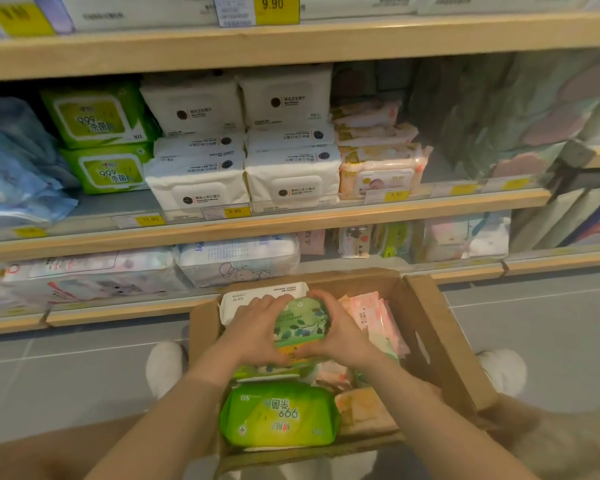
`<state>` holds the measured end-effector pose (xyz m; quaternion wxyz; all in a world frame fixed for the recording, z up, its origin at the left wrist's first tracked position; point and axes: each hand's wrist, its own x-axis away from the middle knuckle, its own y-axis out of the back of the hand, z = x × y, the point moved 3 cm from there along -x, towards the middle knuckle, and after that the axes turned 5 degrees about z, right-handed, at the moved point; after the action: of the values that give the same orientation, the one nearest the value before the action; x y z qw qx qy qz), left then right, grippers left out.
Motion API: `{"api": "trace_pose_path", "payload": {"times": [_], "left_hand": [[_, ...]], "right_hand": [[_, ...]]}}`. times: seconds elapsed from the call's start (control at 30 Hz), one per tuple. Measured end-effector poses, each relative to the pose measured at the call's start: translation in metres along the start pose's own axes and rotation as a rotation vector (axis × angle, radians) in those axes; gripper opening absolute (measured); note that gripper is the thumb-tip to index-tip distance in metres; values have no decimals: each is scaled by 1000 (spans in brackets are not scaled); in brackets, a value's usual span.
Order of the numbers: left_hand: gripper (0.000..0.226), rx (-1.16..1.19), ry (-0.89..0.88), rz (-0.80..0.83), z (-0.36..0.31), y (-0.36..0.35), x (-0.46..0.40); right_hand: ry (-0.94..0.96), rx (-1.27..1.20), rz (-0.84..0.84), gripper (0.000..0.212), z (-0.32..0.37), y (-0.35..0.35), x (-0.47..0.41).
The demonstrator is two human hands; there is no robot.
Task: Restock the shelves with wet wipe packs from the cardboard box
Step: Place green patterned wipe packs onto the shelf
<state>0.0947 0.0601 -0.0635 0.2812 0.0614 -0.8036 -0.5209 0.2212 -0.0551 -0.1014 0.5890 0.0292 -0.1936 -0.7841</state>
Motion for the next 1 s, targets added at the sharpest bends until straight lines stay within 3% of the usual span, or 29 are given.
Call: {"api": "trace_pose_path", "payload": {"times": [0.17, 0.27, 0.57, 0.7, 1.0], "left_hand": [[108, -151, -12, -98, -11, -14, -8], [110, -178, -19, -137, -9, -16, -12], [116, -185, -3, -125, -1, -23, -24], [118, -175, 10, -117, 2, -24, -30], [116, -171, -6, -86, 0, -20, -29]], "right_hand": [[-122, -28, -80, 107, -47, 31, 22], [-238, 52, -105, 101, -84, 52, 43], [-460, 428, 139, 109, -153, 58, 32], [-473, 498, 209, 115, -159, 55, 18], [-395, 513, 110, 95, -142, 64, 27]]}}
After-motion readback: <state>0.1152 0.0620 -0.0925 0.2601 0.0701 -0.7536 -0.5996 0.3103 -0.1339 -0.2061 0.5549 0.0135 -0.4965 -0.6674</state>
